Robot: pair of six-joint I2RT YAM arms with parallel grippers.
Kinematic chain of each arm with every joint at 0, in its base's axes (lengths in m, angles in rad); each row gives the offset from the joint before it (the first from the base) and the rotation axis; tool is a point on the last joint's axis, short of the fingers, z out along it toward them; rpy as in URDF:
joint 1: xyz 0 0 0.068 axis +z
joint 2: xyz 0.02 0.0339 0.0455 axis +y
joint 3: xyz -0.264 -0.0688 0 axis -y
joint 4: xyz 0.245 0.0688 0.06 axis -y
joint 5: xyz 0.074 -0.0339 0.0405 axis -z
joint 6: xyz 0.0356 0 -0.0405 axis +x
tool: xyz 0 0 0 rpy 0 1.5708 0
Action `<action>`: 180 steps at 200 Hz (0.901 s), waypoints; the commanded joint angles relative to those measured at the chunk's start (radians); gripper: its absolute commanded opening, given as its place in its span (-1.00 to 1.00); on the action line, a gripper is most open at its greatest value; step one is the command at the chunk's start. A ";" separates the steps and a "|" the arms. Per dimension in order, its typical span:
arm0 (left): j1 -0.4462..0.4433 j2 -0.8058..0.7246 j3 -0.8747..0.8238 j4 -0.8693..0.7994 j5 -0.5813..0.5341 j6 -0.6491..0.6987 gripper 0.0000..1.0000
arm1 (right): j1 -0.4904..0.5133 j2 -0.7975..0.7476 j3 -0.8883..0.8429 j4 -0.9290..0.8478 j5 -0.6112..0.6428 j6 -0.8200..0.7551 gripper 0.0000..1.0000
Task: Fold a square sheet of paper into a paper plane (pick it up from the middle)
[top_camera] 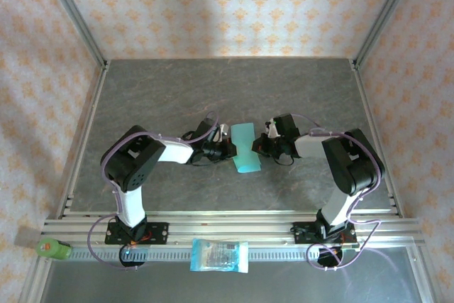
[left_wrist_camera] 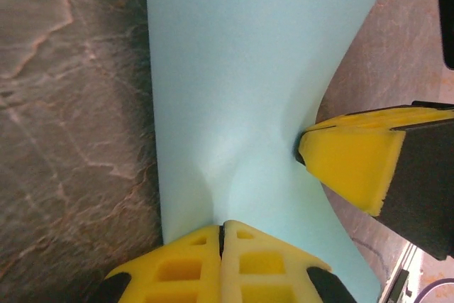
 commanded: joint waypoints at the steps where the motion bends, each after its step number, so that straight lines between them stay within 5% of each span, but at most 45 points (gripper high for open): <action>1: 0.008 -0.031 0.056 -0.091 -0.026 0.042 -1.00 | -0.009 0.042 -0.062 -0.186 0.116 0.004 -1.00; 38: 0.023 0.019 0.124 -0.070 0.042 0.043 -1.00 | -0.010 0.038 -0.059 -0.191 0.119 0.004 -1.00; 105: 0.071 0.102 0.099 -0.099 0.012 0.061 -1.00 | -0.010 0.037 -0.061 -0.192 0.119 0.001 -1.00; 144: 0.081 0.125 0.157 -0.259 -0.084 0.132 -1.00 | -0.010 0.040 -0.066 -0.189 0.121 0.002 -1.00; 180: 0.081 0.081 0.215 -0.252 -0.019 0.142 -1.00 | -0.010 0.035 -0.065 -0.197 0.127 0.000 -1.00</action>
